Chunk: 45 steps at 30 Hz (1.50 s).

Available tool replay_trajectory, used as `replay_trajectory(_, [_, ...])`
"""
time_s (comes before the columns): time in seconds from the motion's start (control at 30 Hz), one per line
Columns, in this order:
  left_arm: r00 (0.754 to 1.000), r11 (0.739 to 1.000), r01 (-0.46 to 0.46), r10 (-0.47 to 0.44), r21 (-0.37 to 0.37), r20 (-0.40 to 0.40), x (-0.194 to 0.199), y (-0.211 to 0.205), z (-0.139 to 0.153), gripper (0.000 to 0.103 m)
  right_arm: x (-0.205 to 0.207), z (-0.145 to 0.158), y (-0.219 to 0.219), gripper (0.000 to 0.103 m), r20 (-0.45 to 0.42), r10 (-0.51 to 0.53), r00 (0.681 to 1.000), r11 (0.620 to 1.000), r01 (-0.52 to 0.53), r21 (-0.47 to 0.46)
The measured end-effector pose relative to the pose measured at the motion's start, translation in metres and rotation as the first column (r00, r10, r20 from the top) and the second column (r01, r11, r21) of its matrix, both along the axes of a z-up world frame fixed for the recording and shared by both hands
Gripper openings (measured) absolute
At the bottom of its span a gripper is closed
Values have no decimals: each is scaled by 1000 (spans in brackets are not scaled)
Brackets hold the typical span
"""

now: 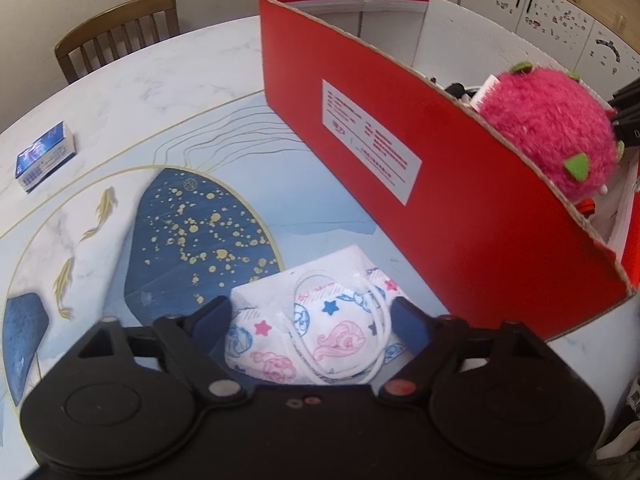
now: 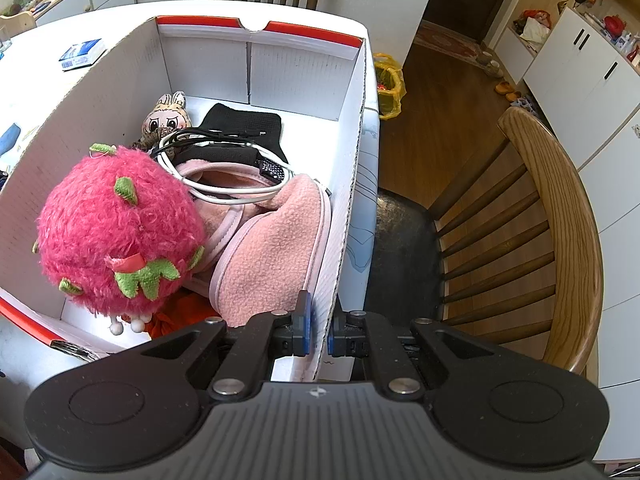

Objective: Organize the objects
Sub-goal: 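Lower the left gripper onto the white star-patterned cloth and grasp it, then carry the cloth into the shoebox and open the left gripper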

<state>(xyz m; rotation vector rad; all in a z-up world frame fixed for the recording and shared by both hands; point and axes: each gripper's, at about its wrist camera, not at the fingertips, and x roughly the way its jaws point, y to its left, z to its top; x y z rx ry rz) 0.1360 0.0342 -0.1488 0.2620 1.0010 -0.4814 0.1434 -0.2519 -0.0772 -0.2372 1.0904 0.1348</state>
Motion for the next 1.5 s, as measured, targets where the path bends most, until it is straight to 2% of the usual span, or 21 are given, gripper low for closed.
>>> replay_trajectory(0.03, [1000,1000,-5,5,-4,1,0,1,2,67,0,0,0,7,0,0,1000,1000,0,0])
replay_trajectory(0.07, [1000,1000,-8,8,-10,1,0,2,3,62,0,0,0,7,0,0,1000,1000,0,0])
replay_trajectory(0.13, [1000,1000,8,-8,-20,1,-1,1,5,38,0,0,0,7,0,-1,1000,1000,1,0])
replay_trajectory(0.17, [1000,1000,20,-20,-24,1,-2,-1,6,32,0,-1,0,7,0,-1,1000,1000,1,0])
replay_trajectory(0.23, [999,999,40,-40,-33,-6,-4,-6,6,9,0,-1,0,7,0,-1,1000,1000,1,0])
replay_trajectory(0.37, [999,999,34,-34,-18,-5,-7,-11,9,6,0,-1,0,7,0,-1,1000,1000,1,1])
replay_trajectory(0.57, [998,997,-64,64,-45,-4,-4,7,28,6,-1,0,-1,7,4,-10,1000,1000,10,6])
replay_trajectory(0.7, [991,986,-127,131,-104,35,0,21,54,6,-2,-1,-2,7,0,-10,1000,1000,10,7])
replay_trajectory(0.87, [972,961,-198,218,-195,85,10,30,90,6,-2,-3,0,7,-2,-4,1000,1000,4,0])
replay_trajectory(1.07, [963,949,-204,238,-239,124,28,16,122,6,-2,-4,2,7,0,2,1000,1000,-2,-5])
replay_trajectory(1.3, [958,952,-207,244,-224,151,48,-11,135,7,-7,-2,5,7,8,29,1000,1000,-29,4])
replay_trajectory(1.5, [963,949,-185,227,-255,145,68,-34,143,8,-12,2,12,8,6,52,999,999,-52,14])
